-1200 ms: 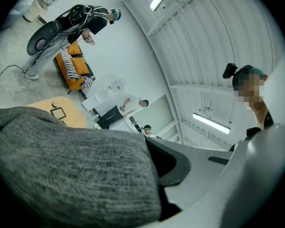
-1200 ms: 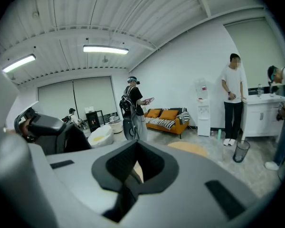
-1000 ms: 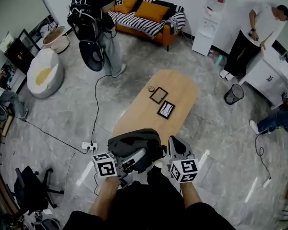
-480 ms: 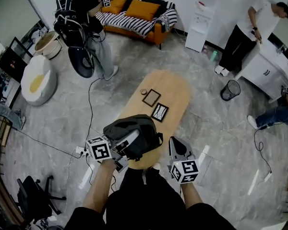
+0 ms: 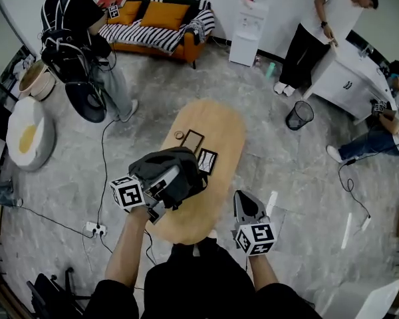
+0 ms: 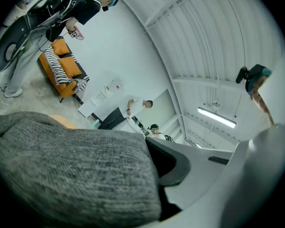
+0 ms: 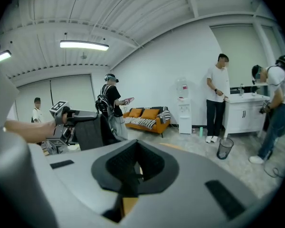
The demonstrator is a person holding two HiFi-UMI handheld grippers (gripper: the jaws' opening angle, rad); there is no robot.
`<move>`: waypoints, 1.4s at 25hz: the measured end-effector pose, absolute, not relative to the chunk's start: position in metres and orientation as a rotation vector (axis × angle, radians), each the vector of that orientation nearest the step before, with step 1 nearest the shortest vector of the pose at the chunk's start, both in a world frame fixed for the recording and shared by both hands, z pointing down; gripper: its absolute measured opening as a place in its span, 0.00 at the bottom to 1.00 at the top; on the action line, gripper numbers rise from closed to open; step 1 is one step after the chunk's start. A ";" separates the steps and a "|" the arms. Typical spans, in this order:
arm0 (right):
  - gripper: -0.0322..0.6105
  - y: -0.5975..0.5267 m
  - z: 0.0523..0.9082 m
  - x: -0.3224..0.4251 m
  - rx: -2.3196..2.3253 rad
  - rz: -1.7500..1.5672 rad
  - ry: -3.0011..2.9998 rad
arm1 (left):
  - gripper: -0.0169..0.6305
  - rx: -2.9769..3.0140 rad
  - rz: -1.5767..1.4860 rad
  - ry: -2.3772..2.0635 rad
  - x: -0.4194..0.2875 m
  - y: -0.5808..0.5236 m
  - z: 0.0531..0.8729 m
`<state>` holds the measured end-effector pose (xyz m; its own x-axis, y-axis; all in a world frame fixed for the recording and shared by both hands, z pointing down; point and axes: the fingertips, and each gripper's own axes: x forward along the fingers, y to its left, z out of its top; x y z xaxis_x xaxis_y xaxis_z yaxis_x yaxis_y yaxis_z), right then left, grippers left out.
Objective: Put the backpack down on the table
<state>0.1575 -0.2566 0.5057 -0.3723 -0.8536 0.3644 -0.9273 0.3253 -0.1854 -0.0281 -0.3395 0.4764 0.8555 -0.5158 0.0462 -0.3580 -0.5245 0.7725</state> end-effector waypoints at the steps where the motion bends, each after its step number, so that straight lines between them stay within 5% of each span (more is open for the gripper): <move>1: 0.06 -0.257 0.506 0.155 1.640 0.542 -2.375 | 0.11 2.186 -0.229 -0.624 -0.030 -0.346 0.479; 16: 0.06 -0.252 0.517 0.164 1.785 0.562 -2.162 | 0.11 2.307 -0.124 -0.497 -0.050 -0.444 0.491; 35: 0.06 -0.254 0.537 0.093 1.532 0.568 -2.264 | 0.11 2.289 0.004 -0.463 -0.031 -0.348 0.591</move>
<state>0.0932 -0.2536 0.5366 -0.3553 -0.7932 0.4946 -0.9327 0.3355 -0.1321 -0.0312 -0.3479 0.5915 0.9336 -0.3272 0.1462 -0.3300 -0.6257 0.7068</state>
